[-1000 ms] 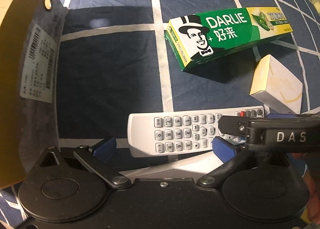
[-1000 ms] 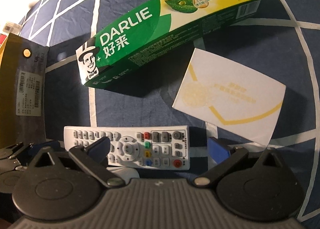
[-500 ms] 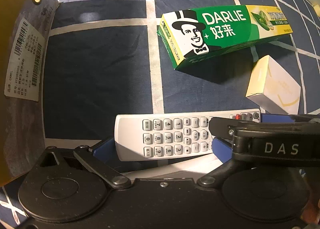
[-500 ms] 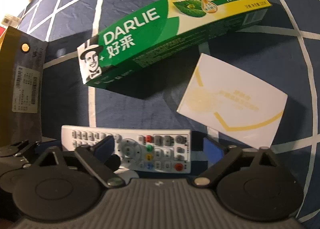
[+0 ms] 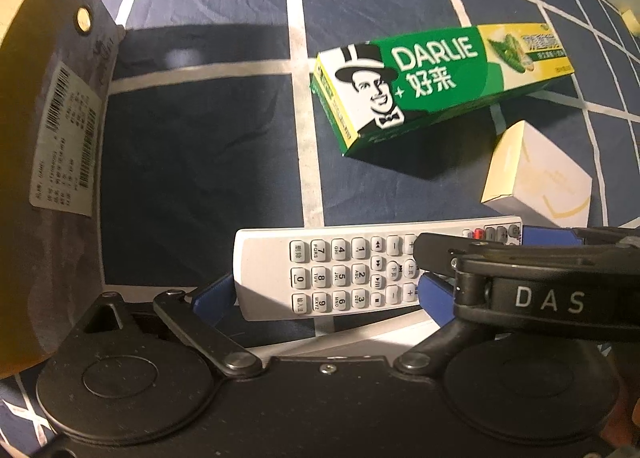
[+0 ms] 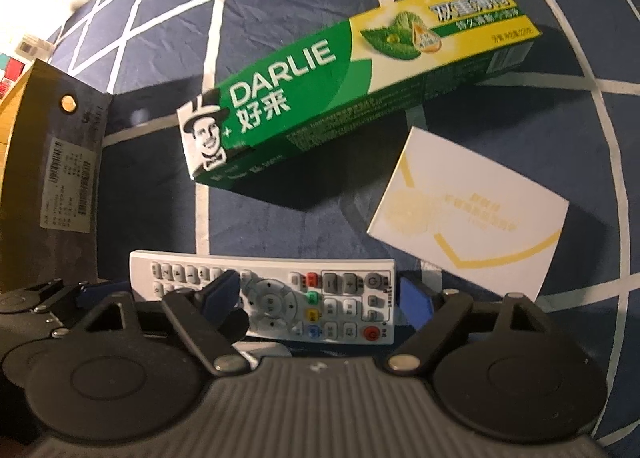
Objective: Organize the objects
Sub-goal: 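Close the left tool on the white remote while the right tool grips its other end, then carry the white remote with both tools over the cardboard box, then lower the remote into the box and open both tools, then move both tools out of the box toward the white hooked plate, then close the left tool on the white hooked plate while the right tool grips it too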
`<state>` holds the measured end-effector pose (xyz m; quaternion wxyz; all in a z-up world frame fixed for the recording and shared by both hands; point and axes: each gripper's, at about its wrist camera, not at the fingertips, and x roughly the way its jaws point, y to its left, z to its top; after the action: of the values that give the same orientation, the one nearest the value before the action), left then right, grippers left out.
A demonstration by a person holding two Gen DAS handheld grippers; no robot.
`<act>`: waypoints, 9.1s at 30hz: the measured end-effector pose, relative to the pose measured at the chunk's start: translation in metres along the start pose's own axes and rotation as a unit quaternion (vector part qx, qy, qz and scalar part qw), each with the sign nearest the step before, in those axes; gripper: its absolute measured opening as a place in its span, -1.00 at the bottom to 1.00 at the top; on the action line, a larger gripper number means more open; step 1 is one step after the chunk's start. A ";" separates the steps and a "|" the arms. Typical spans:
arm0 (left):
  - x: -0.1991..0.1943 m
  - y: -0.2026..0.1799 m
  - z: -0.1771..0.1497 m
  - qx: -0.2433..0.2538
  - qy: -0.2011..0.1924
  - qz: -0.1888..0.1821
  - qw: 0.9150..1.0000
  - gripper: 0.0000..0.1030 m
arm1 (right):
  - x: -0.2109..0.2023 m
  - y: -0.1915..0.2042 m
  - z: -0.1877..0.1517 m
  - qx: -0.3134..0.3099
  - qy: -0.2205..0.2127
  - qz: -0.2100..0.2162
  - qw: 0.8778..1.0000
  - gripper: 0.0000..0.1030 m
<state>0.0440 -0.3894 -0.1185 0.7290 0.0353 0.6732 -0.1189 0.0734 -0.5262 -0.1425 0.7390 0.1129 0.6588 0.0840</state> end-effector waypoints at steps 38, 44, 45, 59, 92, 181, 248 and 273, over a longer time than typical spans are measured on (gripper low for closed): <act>-0.106 0.096 -0.050 0.017 -0.102 0.014 0.995 0.86 | -0.088 0.118 -0.060 -0.027 -0.109 0.015 0.994 0.64; -0.127 0.131 -0.055 0.023 -0.113 0.013 0.993 0.86 | -0.093 0.160 -0.068 -0.029 -0.124 0.013 0.992 0.64; -0.130 0.137 -0.055 0.024 -0.115 0.013 0.993 0.86 | -0.093 0.166 -0.069 -0.029 -0.126 0.013 0.991 0.64; -0.157 0.222 -0.059 0.034 -0.137 0.013 0.990 0.86 | -0.085 0.260 -0.079 -0.031 -0.150 0.016 0.988 0.64; -0.115 0.352 0.028 0.018 -0.108 0.011 0.994 0.86 | 0.005 0.376 0.008 -0.048 -0.115 0.014 0.992 0.64; -0.134 0.345 0.032 -0.010 -0.109 0.018 0.994 1.00 | -0.012 0.364 0.029 -0.054 -0.128 0.015 0.990 1.00; -0.035 0.111 -0.091 -0.103 -0.052 -0.080 0.990 1.00 | -0.029 0.111 -0.066 -0.104 -0.019 -0.084 0.991 1.00; 0.004 0.103 -0.072 -0.117 -0.020 -0.124 0.985 0.79 | 0.007 0.092 -0.052 -0.103 0.030 -0.056 0.993 0.72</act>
<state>-0.0030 -0.2753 -0.1402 0.7209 -0.1362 0.6672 -0.1289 0.0248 -0.4333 -0.1290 0.7298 -0.0034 0.6742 0.1133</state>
